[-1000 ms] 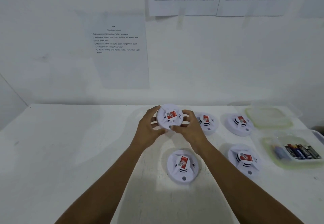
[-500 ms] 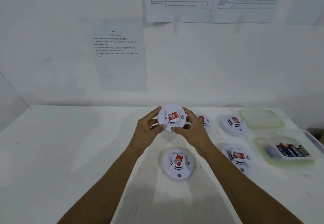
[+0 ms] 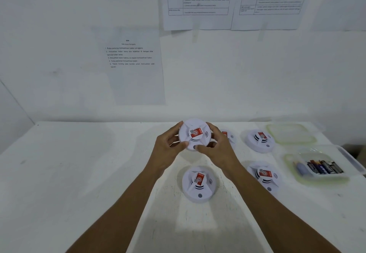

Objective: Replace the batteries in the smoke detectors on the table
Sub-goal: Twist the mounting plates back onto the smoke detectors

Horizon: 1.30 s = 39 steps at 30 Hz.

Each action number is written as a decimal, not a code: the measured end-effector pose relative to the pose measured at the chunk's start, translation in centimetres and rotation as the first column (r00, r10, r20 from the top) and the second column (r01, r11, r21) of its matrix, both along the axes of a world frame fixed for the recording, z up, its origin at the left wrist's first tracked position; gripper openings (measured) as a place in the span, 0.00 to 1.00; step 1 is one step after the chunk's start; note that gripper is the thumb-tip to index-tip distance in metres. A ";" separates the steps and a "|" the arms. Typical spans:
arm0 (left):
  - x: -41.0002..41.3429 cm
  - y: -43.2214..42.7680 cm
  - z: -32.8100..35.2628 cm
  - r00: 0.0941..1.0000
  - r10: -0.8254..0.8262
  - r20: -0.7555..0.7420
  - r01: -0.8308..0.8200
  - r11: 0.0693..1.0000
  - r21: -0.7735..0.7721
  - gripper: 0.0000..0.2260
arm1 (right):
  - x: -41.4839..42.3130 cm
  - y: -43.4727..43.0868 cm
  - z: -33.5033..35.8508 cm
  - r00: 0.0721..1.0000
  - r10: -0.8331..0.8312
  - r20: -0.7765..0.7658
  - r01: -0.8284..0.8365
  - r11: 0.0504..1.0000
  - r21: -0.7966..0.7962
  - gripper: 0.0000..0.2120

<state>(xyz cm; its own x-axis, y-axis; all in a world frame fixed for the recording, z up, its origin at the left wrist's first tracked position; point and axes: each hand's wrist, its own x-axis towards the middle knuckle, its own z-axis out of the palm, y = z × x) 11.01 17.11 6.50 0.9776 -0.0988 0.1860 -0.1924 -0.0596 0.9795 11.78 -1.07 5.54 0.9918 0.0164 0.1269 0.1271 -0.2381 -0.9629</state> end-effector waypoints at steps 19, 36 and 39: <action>-0.5 0.6 0.4 0.997 -0.069 0.023 0.067 0.996 0.061 0.29 | -1.1 -1.6 1.2 0.987 0.152 0.052 -0.147 0.985 -0.089 0.33; 0.9 1.0 -1.9 0.997 -0.073 0.037 0.065 0.983 0.172 0.32 | 0.4 -1.4 -0.7 0.990 0.130 0.061 -0.115 0.973 -0.201 0.36; 1.3 1.1 -2.7 0.998 -0.054 0.030 0.047 0.977 0.206 0.32 | 0.9 -1.4 -1.7 0.988 0.137 0.071 -0.115 0.961 -0.251 0.36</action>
